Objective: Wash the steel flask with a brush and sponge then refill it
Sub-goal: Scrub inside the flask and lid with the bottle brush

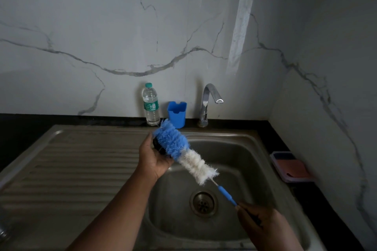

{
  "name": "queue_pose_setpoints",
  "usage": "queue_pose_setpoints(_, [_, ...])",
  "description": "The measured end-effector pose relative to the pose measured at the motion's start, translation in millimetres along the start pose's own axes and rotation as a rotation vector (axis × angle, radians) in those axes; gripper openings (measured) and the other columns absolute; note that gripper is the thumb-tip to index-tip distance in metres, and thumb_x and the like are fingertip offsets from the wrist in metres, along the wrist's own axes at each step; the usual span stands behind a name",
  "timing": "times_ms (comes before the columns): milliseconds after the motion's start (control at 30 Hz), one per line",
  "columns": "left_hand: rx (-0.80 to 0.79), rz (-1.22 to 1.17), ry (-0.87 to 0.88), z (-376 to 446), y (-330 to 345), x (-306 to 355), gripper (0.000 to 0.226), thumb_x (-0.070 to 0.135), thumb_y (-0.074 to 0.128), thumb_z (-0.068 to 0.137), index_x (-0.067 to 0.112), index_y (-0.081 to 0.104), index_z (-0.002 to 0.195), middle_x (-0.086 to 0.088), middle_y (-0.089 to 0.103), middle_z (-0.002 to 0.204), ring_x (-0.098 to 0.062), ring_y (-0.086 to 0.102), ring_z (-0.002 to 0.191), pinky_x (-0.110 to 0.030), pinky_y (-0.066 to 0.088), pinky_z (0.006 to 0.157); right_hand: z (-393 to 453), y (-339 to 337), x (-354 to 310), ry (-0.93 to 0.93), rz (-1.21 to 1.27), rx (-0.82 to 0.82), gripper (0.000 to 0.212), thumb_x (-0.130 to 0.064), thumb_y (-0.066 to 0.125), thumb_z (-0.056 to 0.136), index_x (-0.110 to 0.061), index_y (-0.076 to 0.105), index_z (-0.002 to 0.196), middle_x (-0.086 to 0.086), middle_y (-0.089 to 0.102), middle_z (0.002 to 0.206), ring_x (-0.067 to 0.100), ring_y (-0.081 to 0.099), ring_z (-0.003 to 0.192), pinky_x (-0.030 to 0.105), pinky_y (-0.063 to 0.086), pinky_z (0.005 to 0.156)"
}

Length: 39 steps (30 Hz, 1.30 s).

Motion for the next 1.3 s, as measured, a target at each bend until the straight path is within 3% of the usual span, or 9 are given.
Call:
queue_pose_setpoints(133, [0.031, 0.040, 0.036, 3, -3, 4, 0.050, 0.043, 0.053, 0.096, 0.006, 0.053, 0.129, -0.016, 0.065, 0.106, -0.028, 0.063, 0.098, -0.035, 0.055, 0.077, 3, -3, 8, 0.018, -0.023, 0.037, 0.061, -0.030, 0.071, 0.082, -0.076, 0.046, 0.050, -0.040, 0.057, 0.058, -0.024, 0.054, 0.068, 0.001, 0.042, 0.059])
queue_pose_setpoints(267, [0.032, 0.094, -0.008, 6, -9, -2, 0.051, 0.048, 0.046, 0.099, 0.009, 0.055, 0.130, -0.018, 0.064, 0.123, -0.033, 0.061, 0.112, -0.042, 0.055, 0.086, -1, 2, 8, 0.001, -0.001, 0.001, 0.038, -0.032, 0.070, 0.081, -0.066, 0.059, 0.068, -0.036, 0.061, 0.062, -0.023, 0.056, 0.068, 0.001, 0.042, 0.057])
queue_pose_setpoints(367, [0.112, 0.089, -0.014, 8, -18, -4, 0.047, 0.046, 0.043, 0.101, 0.009, 0.054, 0.128, -0.014, 0.066, 0.103, -0.025, 0.064, 0.091, -0.029, 0.058, 0.061, 1, 2, 10, 0.011, -0.012, -0.006, 0.028, -0.033, 0.069, 0.082, -0.060, 0.064, 0.076, -0.034, 0.061, 0.060, -0.027, 0.053, 0.068, -0.001, 0.040, 0.056])
queue_pose_setpoints(500, [0.094, 0.128, 0.003, 8, -16, -3, 0.041, 0.035, 0.043, 0.101, 0.006, 0.055, 0.128, -0.017, 0.066, 0.104, -0.031, 0.064, 0.092, -0.041, 0.056, 0.075, -1, 12, 11, 0.006, -0.044, -0.049, 0.022, -0.035, 0.068, 0.082, -0.058, 0.069, 0.084, -0.035, 0.061, 0.066, -0.025, 0.054, 0.071, 0.001, 0.042, 0.059])
queue_pose_setpoints(700, [0.116, 0.078, 0.007, 10, -19, -4, 0.058, 0.062, 0.046, 0.092, 0.011, 0.059, 0.114, -0.014, 0.066, 0.102, -0.027, 0.062, 0.091, -0.031, 0.050, 0.061, 1, 17, 14, 0.011, -0.025, -0.050, 0.023, -0.032, 0.070, 0.082, -0.055, 0.070, 0.084, -0.048, 0.056, 0.065, -0.031, 0.050, 0.075, -0.001, 0.041, 0.061])
queue_pose_setpoints(867, [0.074, 0.129, 0.030, 9, -14, 1, 0.046, 0.049, 0.064, 0.084, 0.011, 0.060, 0.109, -0.010, 0.066, 0.097, -0.022, 0.063, 0.085, -0.028, 0.051, 0.061, 4, 9, 18, 0.036, 0.021, 0.003, 0.052, -0.029, 0.072, 0.081, -0.069, 0.054, 0.054, -0.041, 0.060, 0.064, -0.028, 0.053, 0.072, -0.001, 0.041, 0.059])
queue_pose_setpoints(1033, [0.079, 0.082, -0.026, 10, -12, -6, 0.044, 0.047, 0.053, 0.096, 0.008, 0.060, 0.113, -0.014, 0.067, 0.105, -0.027, 0.064, 0.096, -0.034, 0.055, 0.078, 3, 9, 19, 0.012, 0.017, 0.035, 0.058, -0.027, 0.075, 0.078, -0.074, 0.050, 0.054, -0.046, 0.058, 0.065, -0.028, 0.053, 0.077, -0.001, 0.042, 0.064])
queue_pose_setpoints(1167, [0.070, 0.091, -0.016, 16, -11, -8, 0.031, 0.031, 0.047, 0.099, 0.011, 0.060, 0.119, -0.011, 0.067, 0.096, -0.023, 0.064, 0.082, -0.026, 0.054, 0.058, 1, 6, 17, -0.002, 0.022, 0.057, 0.058, -0.026, 0.075, 0.078, -0.073, 0.051, 0.053, -0.045, 0.057, 0.062, -0.030, 0.052, 0.074, -0.002, 0.041, 0.063])
queue_pose_setpoints(1300, [-0.010, 0.037, -0.054, 10, -2, -14, 0.055, 0.052, 0.036, 0.099, 0.007, 0.058, 0.123, -0.020, 0.066, 0.109, -0.034, 0.064, 0.098, -0.043, 0.058, 0.073, -1, 7, 13, -0.028, -0.006, 0.035, 0.062, -0.028, 0.074, 0.079, -0.077, 0.047, 0.053, -0.048, 0.054, 0.061, -0.033, 0.049, 0.073, -0.003, 0.041, 0.062])
Point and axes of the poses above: each hand's wrist, its own z-axis towards the middle knuckle, its own y-axis out of the palm, x = y × z, the point moved 10 cm from there along z, towards the middle knuckle
